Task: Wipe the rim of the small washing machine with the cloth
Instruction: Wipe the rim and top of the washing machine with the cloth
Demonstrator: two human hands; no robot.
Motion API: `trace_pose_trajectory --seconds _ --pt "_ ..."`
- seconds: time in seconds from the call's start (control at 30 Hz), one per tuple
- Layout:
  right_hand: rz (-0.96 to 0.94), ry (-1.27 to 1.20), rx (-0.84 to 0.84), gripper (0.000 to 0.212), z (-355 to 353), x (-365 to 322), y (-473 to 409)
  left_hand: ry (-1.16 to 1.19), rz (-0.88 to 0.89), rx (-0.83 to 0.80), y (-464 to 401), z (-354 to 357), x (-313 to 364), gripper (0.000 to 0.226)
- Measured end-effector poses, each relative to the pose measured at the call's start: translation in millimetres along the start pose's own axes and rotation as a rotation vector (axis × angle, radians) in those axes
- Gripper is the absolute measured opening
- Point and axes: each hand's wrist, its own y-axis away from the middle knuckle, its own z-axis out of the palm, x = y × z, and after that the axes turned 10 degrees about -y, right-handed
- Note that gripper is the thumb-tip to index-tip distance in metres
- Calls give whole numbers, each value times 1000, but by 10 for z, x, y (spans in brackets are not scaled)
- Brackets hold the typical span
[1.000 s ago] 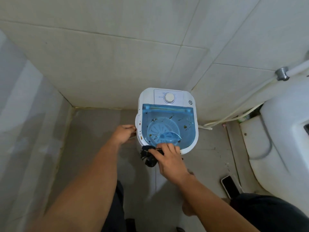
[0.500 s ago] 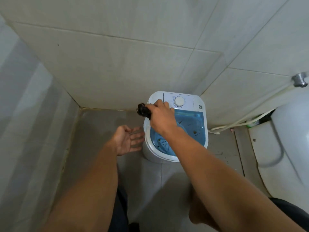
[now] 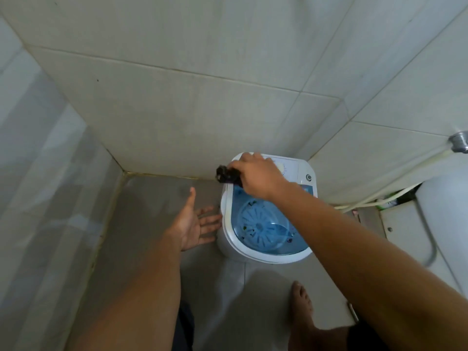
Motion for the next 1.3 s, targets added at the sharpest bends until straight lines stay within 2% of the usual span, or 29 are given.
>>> trace_pose_trajectory --seconds 0.07,0.2,0.43,0.57,0.63,0.7,0.77,0.83,1.03,1.2,1.3 --pt "161 -91 81 48 -139 187 -329 0 0 15 26 19 5 105" --pt "192 -27 -74 54 40 95 -392 12 3 14 11 -16 10 114" --pt "-93 27 -134 58 470 -264 400 52 -14 -6 3 -34 35 126" --pt "-283 110 -324 48 401 -398 637 61 -18 5 83 3 45 123" --pt "-196 6 -340 44 195 -374 417 53 -3 15 93 18 49 124" --pt "-27 -115 -221 45 4 -235 69 39 3 26 98 29 41 127" --pt "71 -108 -152 46 -69 -104 -187 29 9 28 117 41 31 130" --pt "81 -44 -194 49 15 -112 -223 25 19 29 141 58 23 130" --pt "-226 45 -220 47 382 -257 203 38 14 8 155 34 35 129" --pt "-371 68 -254 46 458 -322 513 60 0 -43 161 22 47 135" --pt "-447 95 -264 42 491 -338 698 23 17 -19 168 34 53 129"
